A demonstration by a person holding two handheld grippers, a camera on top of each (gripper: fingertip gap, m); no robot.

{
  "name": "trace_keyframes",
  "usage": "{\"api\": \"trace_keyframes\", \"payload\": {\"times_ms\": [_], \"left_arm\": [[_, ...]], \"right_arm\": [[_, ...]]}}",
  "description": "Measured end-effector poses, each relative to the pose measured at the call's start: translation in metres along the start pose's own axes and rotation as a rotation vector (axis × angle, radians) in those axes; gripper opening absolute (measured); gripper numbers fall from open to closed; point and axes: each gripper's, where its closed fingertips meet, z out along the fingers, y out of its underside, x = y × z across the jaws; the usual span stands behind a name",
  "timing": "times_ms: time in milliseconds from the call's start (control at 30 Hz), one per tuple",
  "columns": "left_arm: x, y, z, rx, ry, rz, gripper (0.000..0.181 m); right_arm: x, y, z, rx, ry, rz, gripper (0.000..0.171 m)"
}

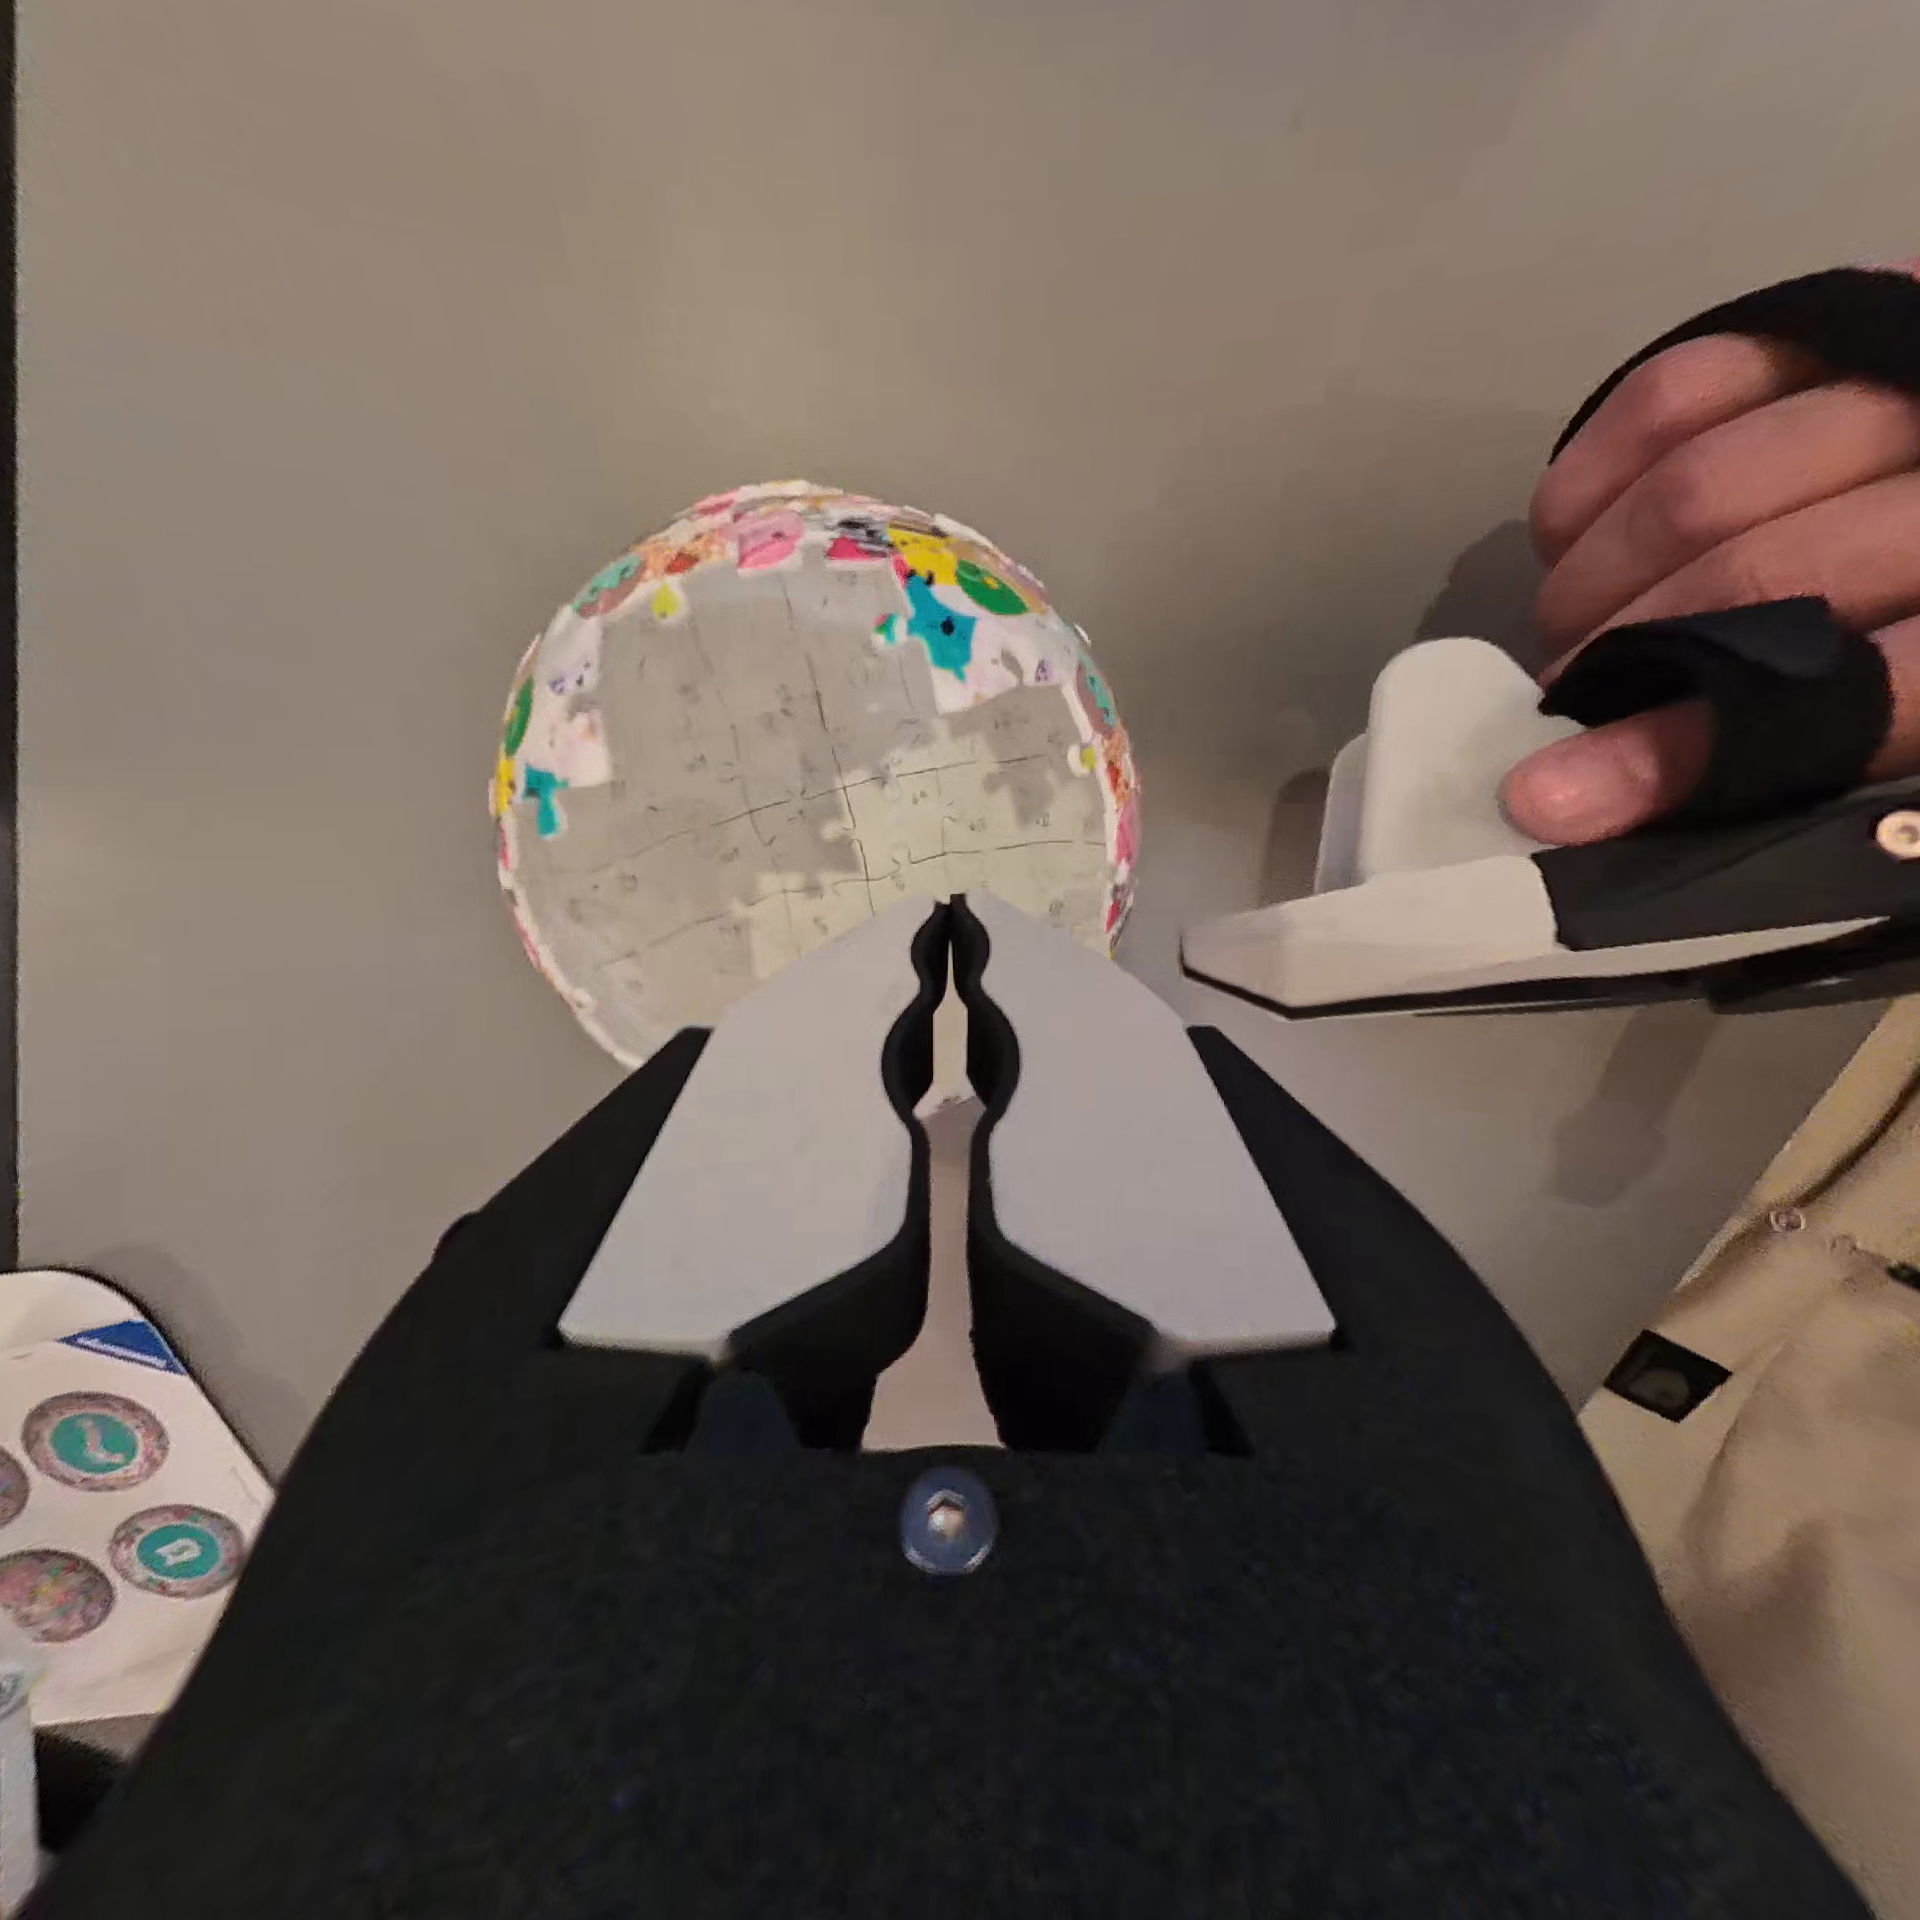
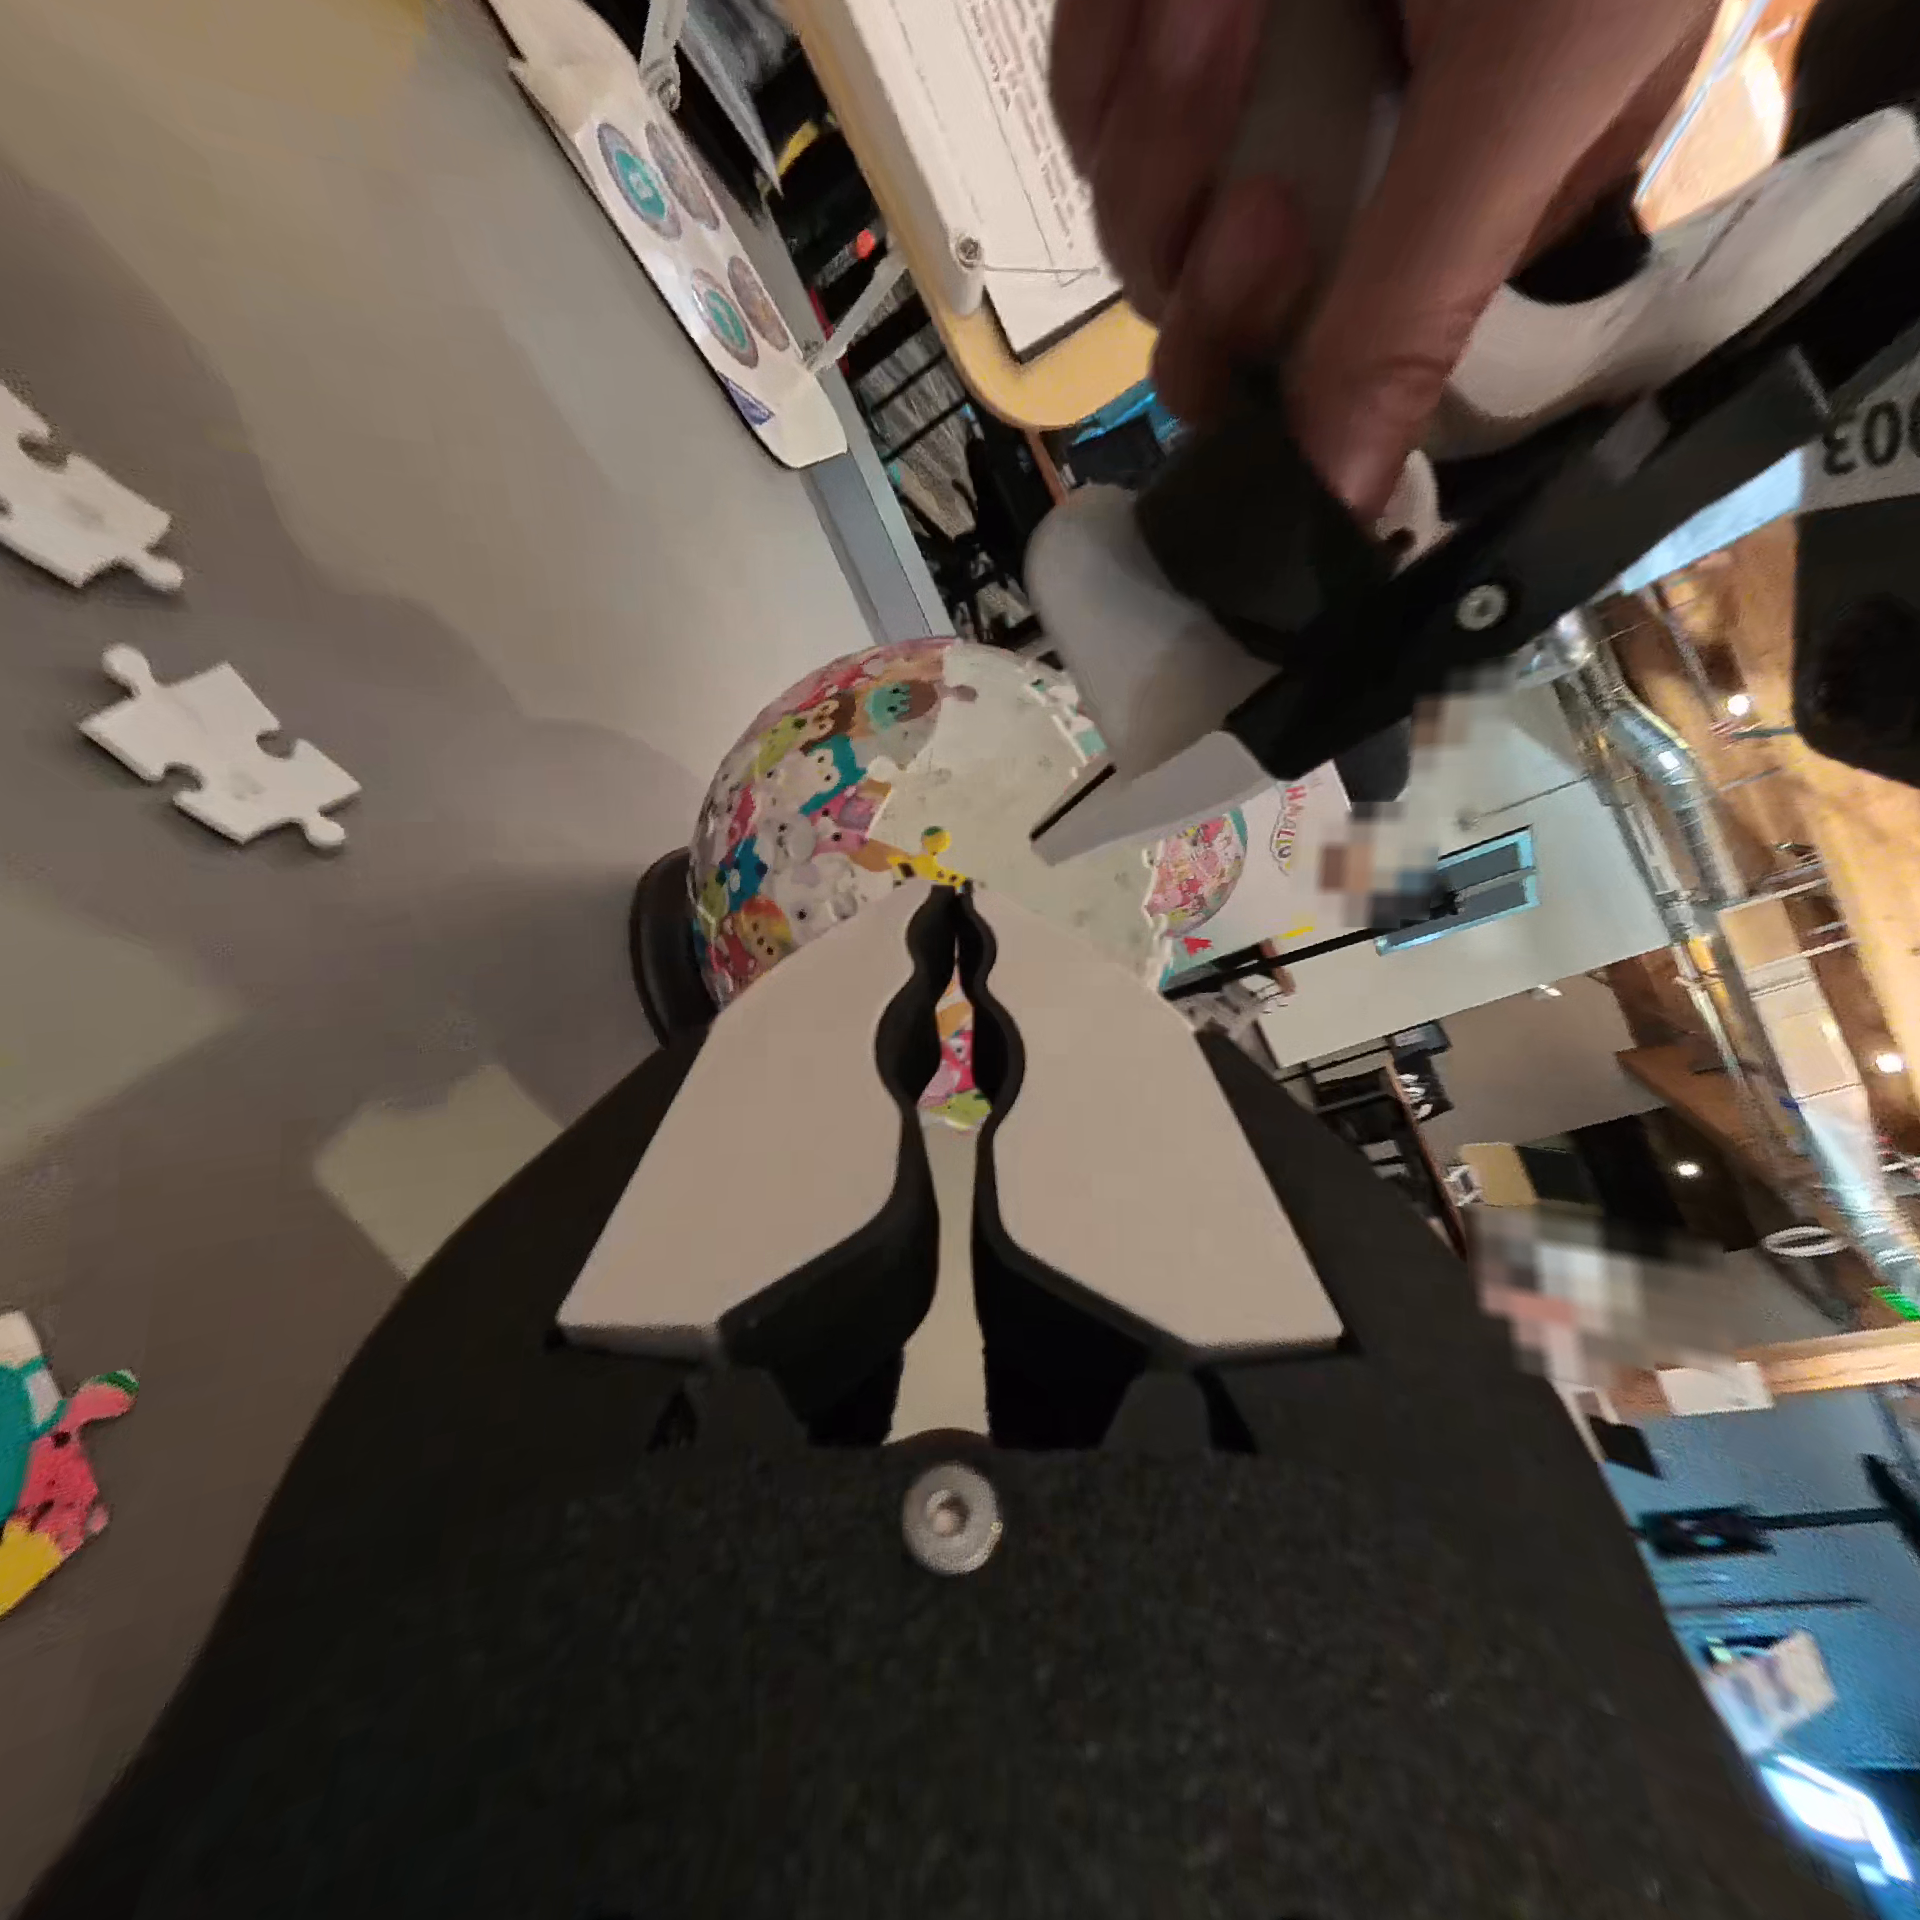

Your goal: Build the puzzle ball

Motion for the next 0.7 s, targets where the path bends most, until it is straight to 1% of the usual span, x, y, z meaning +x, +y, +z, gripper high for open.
{"api": "trace_keyframes", "payload": {"times_ms": [33,100,133,200,233,300,333,400,433,500,533,600,700], "left_arm": [[0.002,-0.001,0.000,-0.002,0.009,0.010,0.000],[-0.002,-0.001,-0.005,0.016,-0.013,0.006,0.000],[-0.002,0.000,-0.012,0.040,-0.027,-0.009,0.000],[0.009,0.009,-0.033,0.141,-0.014,-0.036,0.000],[0.019,0.018,-0.043,0.202,-0.003,-0.045,0.000],[0.041,0.046,-0.058,0.308,-0.007,-0.067,0.000],[0.051,0.065,-0.061,0.348,-0.019,-0.092,0.000],[0.073,0.100,-0.063,0.454,-0.038,-0.169,0.000],[0.087,0.114,-0.061,0.520,-0.028,-0.204,0.000],[0.120,0.139,-0.052,0.640,0.018,-0.248,0.000],[0.134,0.151,-0.045,0.676,0.025,-0.269,0.000],[0.156,0.170,-0.030,0.733,0.031,-0.305,0.000],[0.181,0.185,-0.013,0.818,0.093,-0.356,0.000]], "right_arm": [[0.001,0.000,0.000,0.002,-0.020,0.039,0.000],[-0.004,0.000,0.001,0.010,-0.128,0.148,0.000],[-0.003,-0.001,0.000,0.028,-0.189,0.183,0.000],[0.006,-0.002,-0.007,0.075,-0.341,0.213,0.001],[0.016,-0.003,-0.009,0.097,-0.408,0.236,0.002],[0.025,-0.007,-0.018,0.129,-0.658,0.301,0.005],[0.027,-0.005,-0.019,0.095,-0.783,0.297,0.013],[0.027,-0.001,-0.018,0.000,-0.961,0.227,0.025],[0.023,0.002,-0.017,-0.052,-1.035,0.154,0.021],[0.020,0.010,-0.007,-0.148,-1.055,-0.003,0.022],[0.018,0.010,-0.003,-0.160,-1.063,-0.052,0.022],[0.013,0.000,0.001,-0.141,-1.109,-0.056,0.019],[0.011,-0.002,0.008,-0.188,-1.168,-0.054,0.014]]}}
